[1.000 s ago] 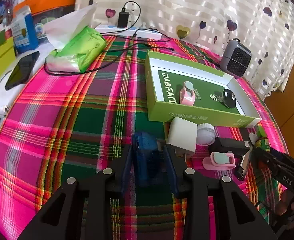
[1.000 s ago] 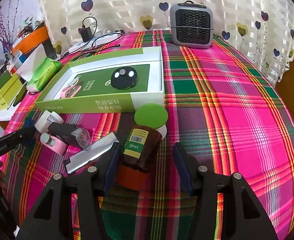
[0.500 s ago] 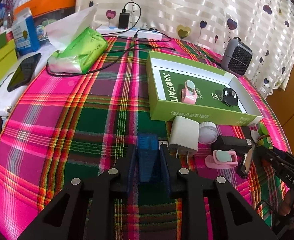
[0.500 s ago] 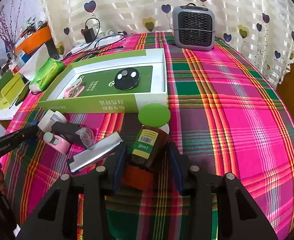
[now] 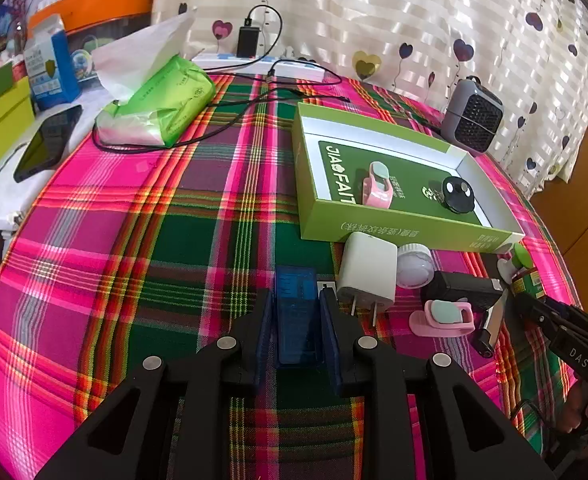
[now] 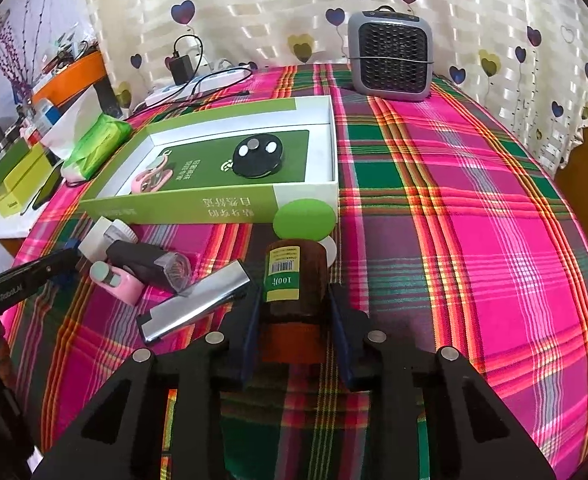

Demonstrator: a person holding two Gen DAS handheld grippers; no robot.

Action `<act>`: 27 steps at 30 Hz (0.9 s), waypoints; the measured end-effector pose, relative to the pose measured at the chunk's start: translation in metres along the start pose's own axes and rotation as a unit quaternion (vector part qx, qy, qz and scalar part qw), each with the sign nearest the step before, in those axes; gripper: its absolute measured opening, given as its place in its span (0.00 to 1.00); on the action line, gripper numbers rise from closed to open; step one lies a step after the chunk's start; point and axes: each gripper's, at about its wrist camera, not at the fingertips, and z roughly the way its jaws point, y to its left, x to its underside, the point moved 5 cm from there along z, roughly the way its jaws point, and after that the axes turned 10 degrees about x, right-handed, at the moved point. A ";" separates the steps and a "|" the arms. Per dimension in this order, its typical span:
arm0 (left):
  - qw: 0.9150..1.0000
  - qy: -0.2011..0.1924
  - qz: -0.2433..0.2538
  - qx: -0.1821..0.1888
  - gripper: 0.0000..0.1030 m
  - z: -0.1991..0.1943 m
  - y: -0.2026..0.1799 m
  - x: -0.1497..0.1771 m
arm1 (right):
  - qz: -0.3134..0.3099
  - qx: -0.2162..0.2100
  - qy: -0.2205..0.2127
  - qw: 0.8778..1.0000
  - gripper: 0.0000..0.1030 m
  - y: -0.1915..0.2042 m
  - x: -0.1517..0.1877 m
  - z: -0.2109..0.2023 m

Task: Organize rigid objects
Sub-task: 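Grasp the blue USB stick with the left gripper while the right gripper grasps the brown bottle, then carry the blue USB stick and brown bottle into the green box and release both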

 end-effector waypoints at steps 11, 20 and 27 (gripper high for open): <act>1.000 -0.005 0.002 0.004 0.22 -0.007 -0.003 -0.003 | -0.007 -0.003 -0.010 1.000 0.32 0.003 0.000 -0.004; 1.000 -0.022 0.010 0.015 0.22 -0.025 -0.011 -0.012 | -0.008 -0.020 -0.026 0.999 0.32 0.006 -0.010 -0.019; 0.999 -0.028 0.017 0.029 0.22 -0.028 -0.018 -0.025 | -0.014 -0.025 -0.041 0.999 0.32 0.008 -0.025 -0.027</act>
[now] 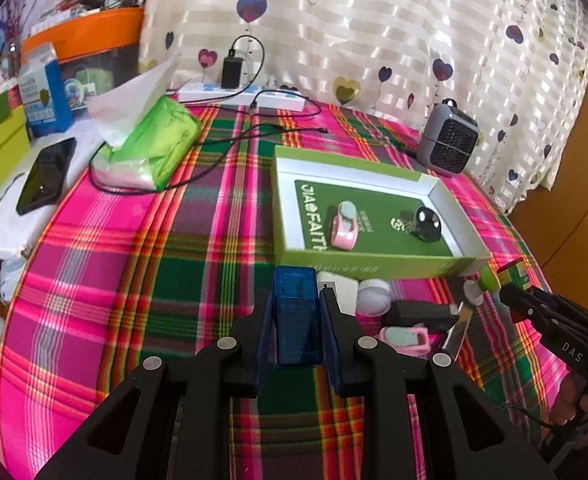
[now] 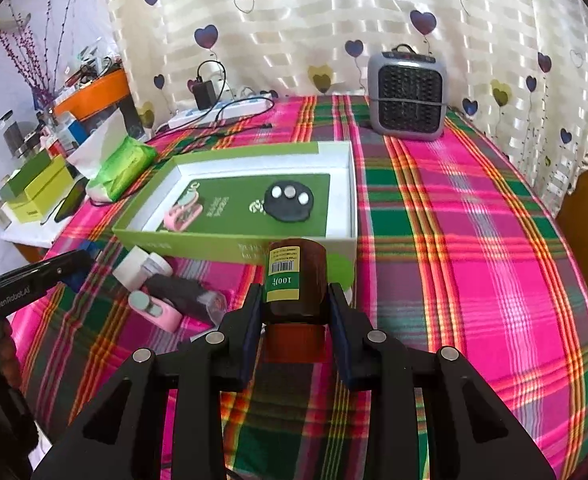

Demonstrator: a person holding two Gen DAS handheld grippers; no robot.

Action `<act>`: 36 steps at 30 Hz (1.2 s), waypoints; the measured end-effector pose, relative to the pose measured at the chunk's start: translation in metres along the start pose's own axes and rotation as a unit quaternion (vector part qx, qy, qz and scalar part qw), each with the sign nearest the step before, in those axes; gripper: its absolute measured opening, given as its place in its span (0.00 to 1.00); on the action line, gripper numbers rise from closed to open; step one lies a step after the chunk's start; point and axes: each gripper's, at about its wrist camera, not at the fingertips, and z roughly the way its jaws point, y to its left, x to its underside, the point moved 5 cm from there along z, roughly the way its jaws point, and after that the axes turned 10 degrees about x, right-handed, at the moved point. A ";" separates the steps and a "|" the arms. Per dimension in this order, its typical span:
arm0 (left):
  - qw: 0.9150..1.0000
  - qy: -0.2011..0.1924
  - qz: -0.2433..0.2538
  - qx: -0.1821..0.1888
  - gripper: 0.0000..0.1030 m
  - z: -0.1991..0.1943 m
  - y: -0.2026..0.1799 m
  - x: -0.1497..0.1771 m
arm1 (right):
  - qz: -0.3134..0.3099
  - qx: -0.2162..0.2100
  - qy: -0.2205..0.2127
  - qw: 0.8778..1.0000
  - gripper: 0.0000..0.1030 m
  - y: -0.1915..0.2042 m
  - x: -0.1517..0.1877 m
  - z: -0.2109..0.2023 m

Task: Organize rigid objects
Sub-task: 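Carry the blue USB stick and brown bottle into the green box and release both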

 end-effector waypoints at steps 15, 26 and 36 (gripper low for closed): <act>0.999 -0.005 0.027 0.029 0.22 0.028 -0.019 -0.054 | -0.014 -0.003 -0.006 1.000 0.32 -0.004 -0.053 0.021; 0.998 0.021 0.014 0.052 0.22 0.071 -0.014 -0.082 | -0.032 -0.004 0.015 0.999 0.32 0.000 -0.087 0.060; 0.998 0.045 0.011 0.050 0.22 0.109 -0.006 -0.092 | -0.030 -0.008 0.053 0.998 0.32 0.001 -0.098 0.104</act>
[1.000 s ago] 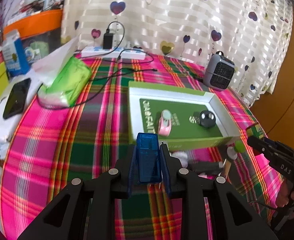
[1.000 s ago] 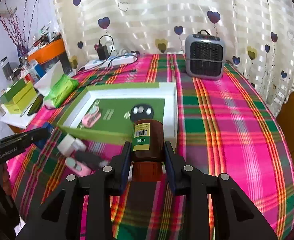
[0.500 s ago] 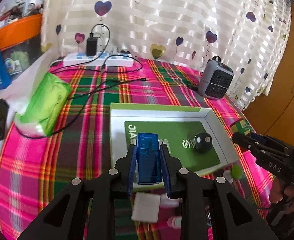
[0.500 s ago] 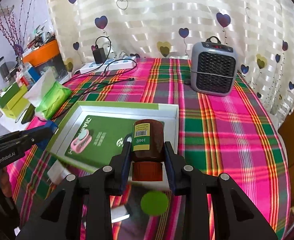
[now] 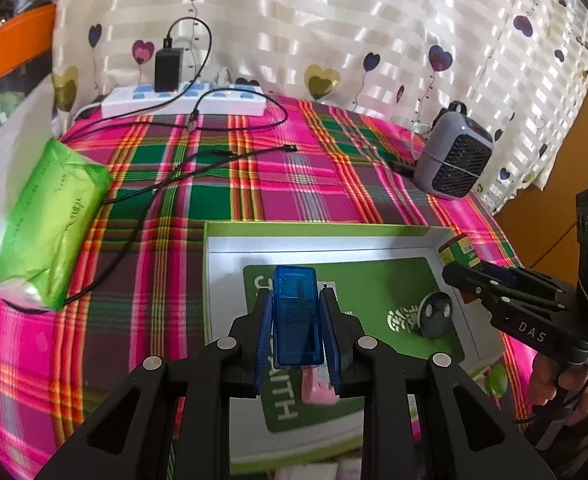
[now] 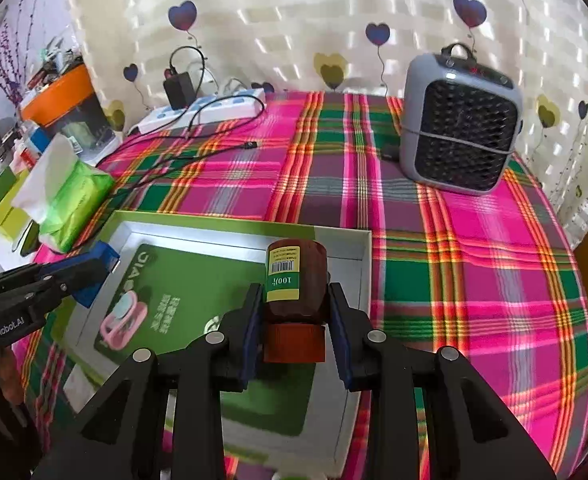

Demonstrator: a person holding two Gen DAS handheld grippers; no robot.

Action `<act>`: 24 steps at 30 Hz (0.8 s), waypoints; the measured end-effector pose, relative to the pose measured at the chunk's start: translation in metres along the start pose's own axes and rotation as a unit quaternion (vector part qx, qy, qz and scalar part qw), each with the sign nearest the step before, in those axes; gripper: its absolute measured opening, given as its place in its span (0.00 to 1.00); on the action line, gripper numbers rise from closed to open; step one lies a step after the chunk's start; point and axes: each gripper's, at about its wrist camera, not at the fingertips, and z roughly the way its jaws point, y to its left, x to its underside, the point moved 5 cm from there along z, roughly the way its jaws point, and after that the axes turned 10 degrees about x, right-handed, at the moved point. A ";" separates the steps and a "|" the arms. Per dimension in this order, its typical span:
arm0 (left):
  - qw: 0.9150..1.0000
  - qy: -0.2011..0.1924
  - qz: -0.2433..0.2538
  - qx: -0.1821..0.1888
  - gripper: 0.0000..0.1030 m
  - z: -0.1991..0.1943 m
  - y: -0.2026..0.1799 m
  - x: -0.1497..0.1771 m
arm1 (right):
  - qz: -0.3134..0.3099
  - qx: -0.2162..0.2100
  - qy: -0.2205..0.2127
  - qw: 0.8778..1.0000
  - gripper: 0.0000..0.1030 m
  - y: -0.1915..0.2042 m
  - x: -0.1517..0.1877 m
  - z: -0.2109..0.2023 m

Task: Organize rigid objects
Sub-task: 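Carry the blue USB stick and brown bottle into the green box and release both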

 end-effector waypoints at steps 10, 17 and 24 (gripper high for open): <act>1.000 0.013 -0.006 -0.011 0.20 0.018 0.009 -0.002 | -0.009 -0.003 0.021 1.000 0.32 0.001 -0.005 0.025; 1.000 0.017 -0.010 -0.011 0.19 0.023 0.012 -0.001 | -0.008 -0.004 0.024 1.000 0.32 0.002 -0.006 0.029; 1.000 0.018 -0.010 -0.010 0.19 0.023 0.012 0.000 | -0.010 -0.006 0.026 1.000 0.32 0.004 -0.007 0.030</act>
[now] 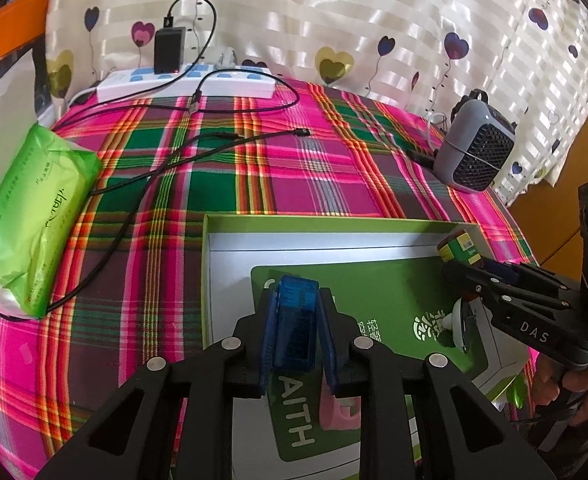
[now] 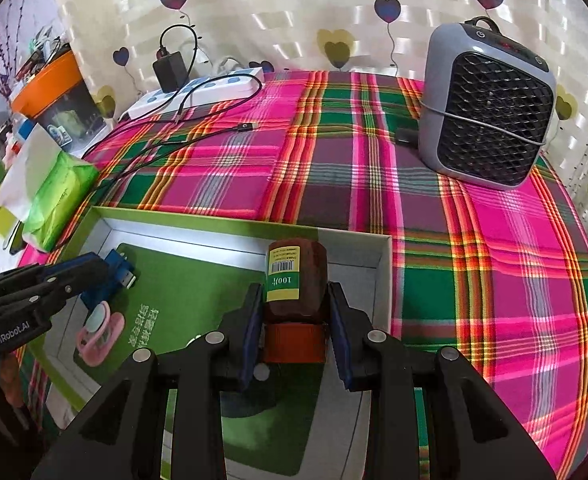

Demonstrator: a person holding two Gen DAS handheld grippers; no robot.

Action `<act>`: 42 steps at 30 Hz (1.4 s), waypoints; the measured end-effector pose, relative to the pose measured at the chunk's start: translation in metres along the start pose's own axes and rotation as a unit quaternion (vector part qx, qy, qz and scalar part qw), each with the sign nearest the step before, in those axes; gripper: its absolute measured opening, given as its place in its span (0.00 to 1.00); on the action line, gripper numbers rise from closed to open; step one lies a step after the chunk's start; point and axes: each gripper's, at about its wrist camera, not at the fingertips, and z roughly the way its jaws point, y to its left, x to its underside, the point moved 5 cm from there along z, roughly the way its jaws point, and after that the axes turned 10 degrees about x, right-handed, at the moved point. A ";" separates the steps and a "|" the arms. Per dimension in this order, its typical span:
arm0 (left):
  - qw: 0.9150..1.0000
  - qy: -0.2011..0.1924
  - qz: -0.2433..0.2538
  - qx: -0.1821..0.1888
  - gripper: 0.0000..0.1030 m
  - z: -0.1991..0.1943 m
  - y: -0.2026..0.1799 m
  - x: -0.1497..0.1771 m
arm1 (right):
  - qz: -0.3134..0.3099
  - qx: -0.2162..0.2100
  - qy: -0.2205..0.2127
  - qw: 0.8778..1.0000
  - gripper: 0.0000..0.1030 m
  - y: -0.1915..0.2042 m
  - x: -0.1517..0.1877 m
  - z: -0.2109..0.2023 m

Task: Organize rigid objects
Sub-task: 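Carry the blue USB stick and brown bottle into the green box and release both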

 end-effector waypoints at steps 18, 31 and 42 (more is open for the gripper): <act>1.000 0.000 0.004 0.001 0.25 0.000 -0.004 0.001 | 0.006 0.004 0.003 1.000 0.33 0.001 -0.001 0.003; 1.000 -0.004 0.002 0.000 0.29 -0.012 -0.006 0.010 | 0.020 0.004 -0.003 1.000 0.43 -0.001 0.003 -0.007; 1.000 -0.025 0.009 -0.001 0.29 -0.041 -0.016 0.021 | 0.024 -0.006 -0.028 0.999 0.43 0.001 0.012 -0.035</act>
